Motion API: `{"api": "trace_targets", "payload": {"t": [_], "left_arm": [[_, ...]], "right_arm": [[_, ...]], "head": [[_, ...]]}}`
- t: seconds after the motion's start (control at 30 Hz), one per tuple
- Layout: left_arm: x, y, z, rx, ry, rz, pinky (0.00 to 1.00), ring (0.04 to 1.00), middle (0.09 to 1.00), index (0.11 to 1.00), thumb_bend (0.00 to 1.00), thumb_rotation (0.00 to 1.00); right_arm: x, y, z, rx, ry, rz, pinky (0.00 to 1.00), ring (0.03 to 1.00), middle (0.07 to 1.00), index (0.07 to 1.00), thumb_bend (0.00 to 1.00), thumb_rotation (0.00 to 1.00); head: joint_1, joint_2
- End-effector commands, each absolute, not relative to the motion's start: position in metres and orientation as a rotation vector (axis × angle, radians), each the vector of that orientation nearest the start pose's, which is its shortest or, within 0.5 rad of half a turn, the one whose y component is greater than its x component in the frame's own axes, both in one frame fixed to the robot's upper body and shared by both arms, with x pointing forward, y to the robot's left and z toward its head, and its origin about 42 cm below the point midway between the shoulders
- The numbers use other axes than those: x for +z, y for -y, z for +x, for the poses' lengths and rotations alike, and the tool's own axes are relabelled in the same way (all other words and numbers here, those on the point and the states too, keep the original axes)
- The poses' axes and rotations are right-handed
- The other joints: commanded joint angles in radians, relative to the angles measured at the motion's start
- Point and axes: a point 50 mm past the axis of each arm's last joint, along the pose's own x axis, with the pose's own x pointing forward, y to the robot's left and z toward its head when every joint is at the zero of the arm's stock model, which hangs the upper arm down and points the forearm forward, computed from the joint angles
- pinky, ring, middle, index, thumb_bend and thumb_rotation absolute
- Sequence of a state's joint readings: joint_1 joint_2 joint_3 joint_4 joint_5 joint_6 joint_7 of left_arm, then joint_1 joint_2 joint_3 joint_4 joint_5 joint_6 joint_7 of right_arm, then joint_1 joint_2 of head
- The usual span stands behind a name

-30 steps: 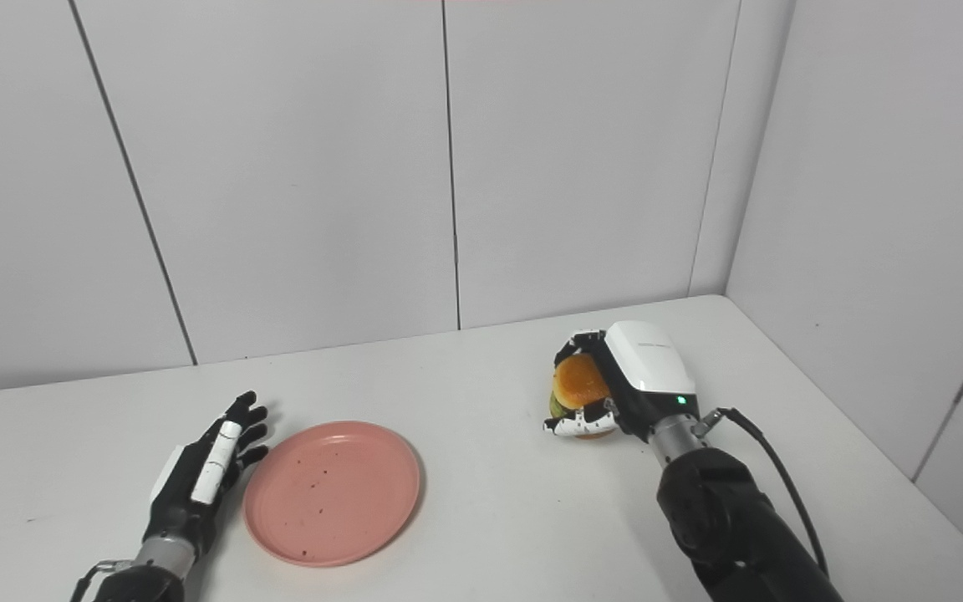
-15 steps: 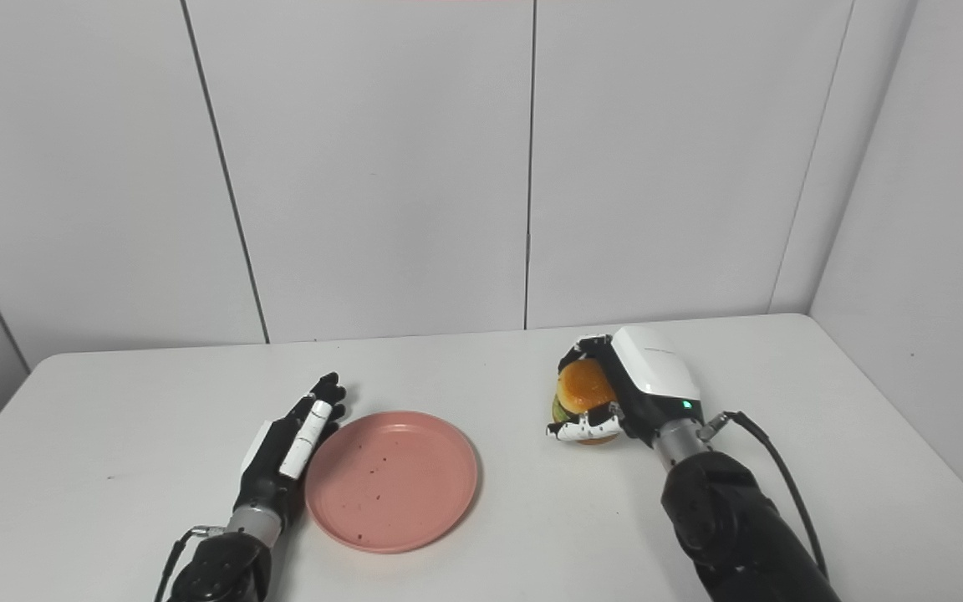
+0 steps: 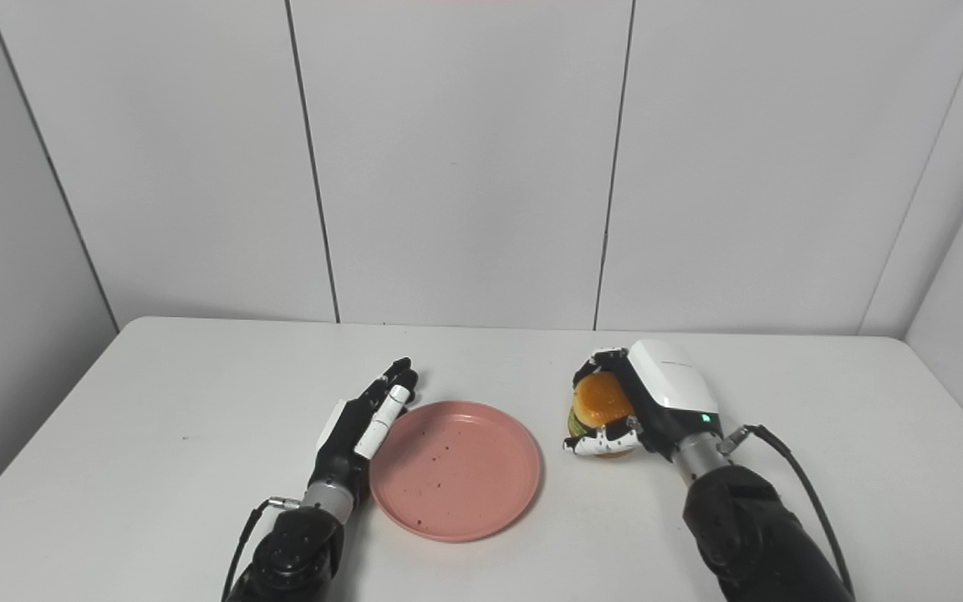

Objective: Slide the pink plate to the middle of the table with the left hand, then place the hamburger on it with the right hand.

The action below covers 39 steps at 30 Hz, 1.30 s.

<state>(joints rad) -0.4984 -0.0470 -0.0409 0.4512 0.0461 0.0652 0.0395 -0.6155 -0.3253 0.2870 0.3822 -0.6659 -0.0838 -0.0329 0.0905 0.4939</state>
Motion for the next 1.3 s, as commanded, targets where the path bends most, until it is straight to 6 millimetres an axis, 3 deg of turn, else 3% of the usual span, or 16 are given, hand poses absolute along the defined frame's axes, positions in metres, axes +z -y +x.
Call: {"api": "trace_targets", "payload": {"t": [0.0,0.33,0.43,0.47,0.5,0.57,0.63,0.7,0.93,1.27], "left_arm": [[0.15,-0.12,0.436,-0.171,-0.009,0.055,0.92,0.9,0.91,0.868,0.85,0.84],[0.148,-0.117,0.439,-0.172,-0.009,0.061,0.95,0.907,0.912,0.877,0.86,0.84],[0.148,-0.118,0.439,-0.171,-0.007,0.054,0.95,0.908,0.911,0.873,0.86,0.83],[0.148,-0.118,0.439,-0.17,-0.007,0.052,0.96,0.912,0.914,0.877,0.86,0.83],[0.147,-0.119,0.44,-0.171,-0.005,0.052,0.96,0.914,0.915,0.878,0.85,0.83],[0.147,-0.119,0.44,-0.173,0.0,0.055,0.96,0.915,0.917,0.879,0.85,0.83],[0.147,-0.12,0.44,-0.174,0.005,0.062,0.95,0.91,0.918,0.881,0.85,0.84],[0.147,-0.12,0.44,-0.174,0.009,0.062,0.94,0.907,0.917,0.881,0.85,0.84],[0.146,-0.119,0.439,-0.173,0.014,0.07,0.9,0.893,0.904,0.873,0.83,0.84],[0.144,-0.121,0.439,-0.175,0.017,0.092,0.86,0.89,0.905,0.88,0.82,0.88]], "right_arm": [[0.253,0.201,0.474,0.181,0.514,-1.081,0.31,0.375,0.467,0.494,0.52,0.01],[0.256,0.172,0.479,0.252,0.531,-1.053,0.33,0.395,0.487,0.481,0.52,0.01],[0.261,0.162,0.482,0.278,0.539,-1.047,0.44,0.538,0.497,0.48,0.52,0.01],[0.262,0.16,0.482,0.284,0.543,-1.044,0.54,0.641,0.626,0.483,0.51,0.09],[0.263,0.157,0.483,0.292,0.551,-1.044,0.57,0.667,0.666,0.484,0.5,0.13],[0.268,0.15,0.482,0.305,0.574,-1.032,0.51,0.595,0.624,0.484,0.5,0.14],[0.273,0.142,0.48,0.312,0.591,-1.021,0.37,0.432,0.5,0.496,0.51,0.03],[0.276,0.136,0.479,0.319,0.597,-1.018,0.34,0.4,0.474,0.5,0.52,0.01],[0.278,0.118,0.477,0.355,0.613,-1.024,0.33,0.384,0.457,0.506,0.52,0.0],[0.263,0.096,0.476,0.429,0.562,-1.036,0.33,0.401,0.474,0.495,0.52,0.0]], "head": [[0.011,0.001],[0.025,-0.009],[0.023,-0.012],[0.023,-0.012],[0.021,-0.015],[0.019,-0.016],[0.019,-0.016],[0.019,-0.017],[0.024,-0.015],[0.022,-0.013]]}}
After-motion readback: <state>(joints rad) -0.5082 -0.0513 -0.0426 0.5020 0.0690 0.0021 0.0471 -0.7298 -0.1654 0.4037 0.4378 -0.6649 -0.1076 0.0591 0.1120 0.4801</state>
